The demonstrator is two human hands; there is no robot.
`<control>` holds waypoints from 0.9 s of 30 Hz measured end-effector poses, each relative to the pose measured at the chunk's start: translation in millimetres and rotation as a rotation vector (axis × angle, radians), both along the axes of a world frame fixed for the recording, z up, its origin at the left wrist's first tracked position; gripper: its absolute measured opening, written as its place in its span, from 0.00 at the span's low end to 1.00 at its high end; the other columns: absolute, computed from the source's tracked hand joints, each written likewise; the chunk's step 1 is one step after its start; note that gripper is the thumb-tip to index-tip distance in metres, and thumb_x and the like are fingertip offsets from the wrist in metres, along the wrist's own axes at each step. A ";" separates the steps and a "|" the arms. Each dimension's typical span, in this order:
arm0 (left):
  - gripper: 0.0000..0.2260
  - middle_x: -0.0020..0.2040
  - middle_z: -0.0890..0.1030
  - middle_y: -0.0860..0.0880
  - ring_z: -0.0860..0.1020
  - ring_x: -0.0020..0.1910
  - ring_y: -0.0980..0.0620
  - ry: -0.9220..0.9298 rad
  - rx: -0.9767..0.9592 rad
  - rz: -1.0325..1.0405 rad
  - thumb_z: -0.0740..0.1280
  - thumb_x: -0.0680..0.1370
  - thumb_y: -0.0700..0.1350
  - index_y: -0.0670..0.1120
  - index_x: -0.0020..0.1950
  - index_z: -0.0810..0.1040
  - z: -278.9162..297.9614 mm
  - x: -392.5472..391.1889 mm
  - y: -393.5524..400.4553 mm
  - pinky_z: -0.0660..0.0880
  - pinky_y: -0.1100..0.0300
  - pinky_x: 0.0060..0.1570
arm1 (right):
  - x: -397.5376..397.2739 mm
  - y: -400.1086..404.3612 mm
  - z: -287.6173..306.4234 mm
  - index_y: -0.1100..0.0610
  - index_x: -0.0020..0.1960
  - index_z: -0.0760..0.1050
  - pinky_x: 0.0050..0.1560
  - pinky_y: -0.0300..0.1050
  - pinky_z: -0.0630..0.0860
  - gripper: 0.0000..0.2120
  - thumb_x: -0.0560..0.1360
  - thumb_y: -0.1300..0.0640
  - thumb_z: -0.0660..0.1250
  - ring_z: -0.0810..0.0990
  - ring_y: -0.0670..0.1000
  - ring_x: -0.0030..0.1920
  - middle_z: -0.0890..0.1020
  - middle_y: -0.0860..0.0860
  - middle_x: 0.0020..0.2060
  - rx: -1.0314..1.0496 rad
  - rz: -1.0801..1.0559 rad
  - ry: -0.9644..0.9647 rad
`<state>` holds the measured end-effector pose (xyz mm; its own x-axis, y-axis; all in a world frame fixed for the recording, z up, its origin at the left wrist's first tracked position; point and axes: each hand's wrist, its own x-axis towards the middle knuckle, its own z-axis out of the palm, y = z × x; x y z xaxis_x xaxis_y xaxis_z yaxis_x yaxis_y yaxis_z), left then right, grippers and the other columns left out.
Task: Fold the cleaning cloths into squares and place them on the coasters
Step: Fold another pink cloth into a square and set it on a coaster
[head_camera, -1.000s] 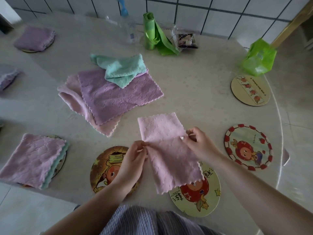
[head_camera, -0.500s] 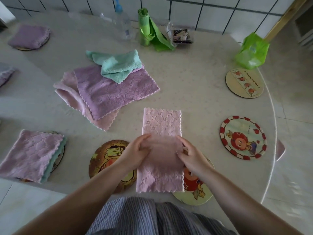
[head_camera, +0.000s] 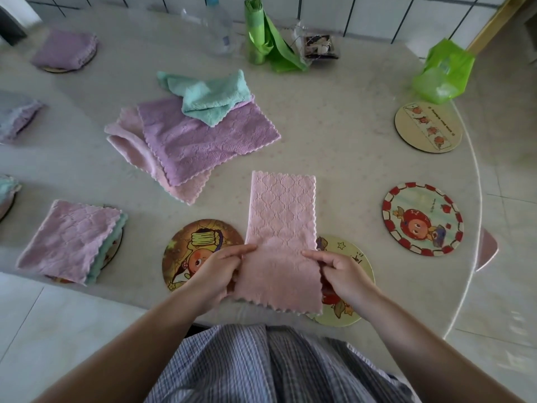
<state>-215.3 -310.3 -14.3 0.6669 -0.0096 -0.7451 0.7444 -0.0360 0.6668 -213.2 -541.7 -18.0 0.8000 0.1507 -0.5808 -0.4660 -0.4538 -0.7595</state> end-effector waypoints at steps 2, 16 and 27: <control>0.18 0.49 0.78 0.45 0.74 0.39 0.51 0.060 -0.020 -0.033 0.54 0.79 0.35 0.48 0.57 0.80 -0.4 -1.2 1.2 0.72 0.64 0.33 | -5.2 -0.8 -5.3 0.47 0.57 0.78 0.33 0.34 0.74 0.19 0.76 0.67 0.59 0.75 0.39 0.26 0.80 0.44 0.43 -0.014 0.016 0.038; 0.10 0.24 0.69 0.51 0.69 0.26 0.51 -0.110 0.097 -0.117 0.68 0.75 0.49 0.44 0.39 0.79 4.9 68.0 7.1 0.71 0.57 0.34 | 57.7 6.9 10.5 0.53 0.38 0.76 0.25 0.39 0.64 0.09 0.77 0.55 0.63 0.67 0.44 0.21 0.74 0.49 0.27 0.001 -0.192 -0.040; 0.14 0.42 0.77 0.55 0.76 0.40 0.58 -0.338 0.494 -0.329 0.67 0.75 0.52 0.46 0.55 0.72 -15.2 85.7 2.2 0.69 0.64 0.37 | 81.9 9.1 -14.8 0.52 0.47 0.75 0.32 0.39 0.70 0.09 0.75 0.46 0.63 0.76 0.44 0.35 0.79 0.45 0.39 -0.269 -0.115 -0.113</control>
